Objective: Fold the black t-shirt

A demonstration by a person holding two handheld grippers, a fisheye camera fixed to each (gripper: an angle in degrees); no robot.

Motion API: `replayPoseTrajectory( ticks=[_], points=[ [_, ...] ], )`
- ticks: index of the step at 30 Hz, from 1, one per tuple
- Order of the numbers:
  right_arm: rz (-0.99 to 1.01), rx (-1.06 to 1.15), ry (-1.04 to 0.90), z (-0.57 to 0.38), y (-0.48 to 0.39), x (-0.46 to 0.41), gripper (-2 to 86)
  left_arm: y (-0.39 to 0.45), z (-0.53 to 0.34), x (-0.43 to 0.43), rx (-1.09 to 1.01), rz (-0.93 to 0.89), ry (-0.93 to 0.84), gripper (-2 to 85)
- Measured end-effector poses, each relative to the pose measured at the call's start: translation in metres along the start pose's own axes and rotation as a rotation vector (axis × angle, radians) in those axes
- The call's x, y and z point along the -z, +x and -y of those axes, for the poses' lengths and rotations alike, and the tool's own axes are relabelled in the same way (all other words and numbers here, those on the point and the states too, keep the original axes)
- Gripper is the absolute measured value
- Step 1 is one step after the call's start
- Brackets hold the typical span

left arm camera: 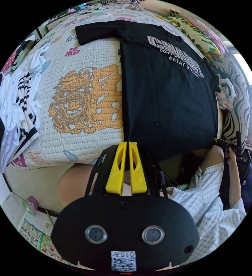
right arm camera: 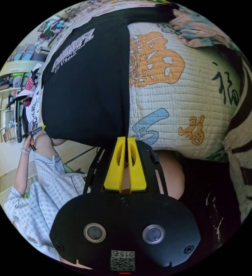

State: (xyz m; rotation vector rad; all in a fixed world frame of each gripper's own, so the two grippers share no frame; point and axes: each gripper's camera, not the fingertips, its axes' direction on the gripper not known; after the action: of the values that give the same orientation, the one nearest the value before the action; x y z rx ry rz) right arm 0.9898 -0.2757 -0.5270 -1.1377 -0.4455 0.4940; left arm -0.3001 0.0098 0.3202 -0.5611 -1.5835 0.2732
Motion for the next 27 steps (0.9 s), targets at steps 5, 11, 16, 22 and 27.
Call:
replayPoseTrajectory(
  ticks=[5, 11, 16, 22, 27],
  points=[
    [-0.018, 0.036, -0.007, -0.006, 0.007, 0.009, 0.2, 0.007, 0.005, -0.011, -0.023, 0.002, -0.039, 2.9],
    [-0.033, -0.014, 0.490, -0.026, 0.018, 0.069, 2.5, 0.111, 0.064, 0.044, -0.231, 0.076, 0.324, 7.7],
    [0.004, -0.026, 0.705, 0.020, 0.026, 0.090, 4.8, 0.267, 0.194, 0.039, -0.512, -0.066, 0.408, 8.1],
    [0.112, -0.122, 0.698, 0.089, 0.058, 0.079, 6.3, 0.466, 0.356, -0.038, -0.676, -0.200, 0.347, 8.1],
    [0.231, -0.220, 0.731, 0.113, 0.084, 0.069, 6.7, 0.576, 0.436, -0.115, -0.746, -0.087, 0.274, 9.3]
  ],
)
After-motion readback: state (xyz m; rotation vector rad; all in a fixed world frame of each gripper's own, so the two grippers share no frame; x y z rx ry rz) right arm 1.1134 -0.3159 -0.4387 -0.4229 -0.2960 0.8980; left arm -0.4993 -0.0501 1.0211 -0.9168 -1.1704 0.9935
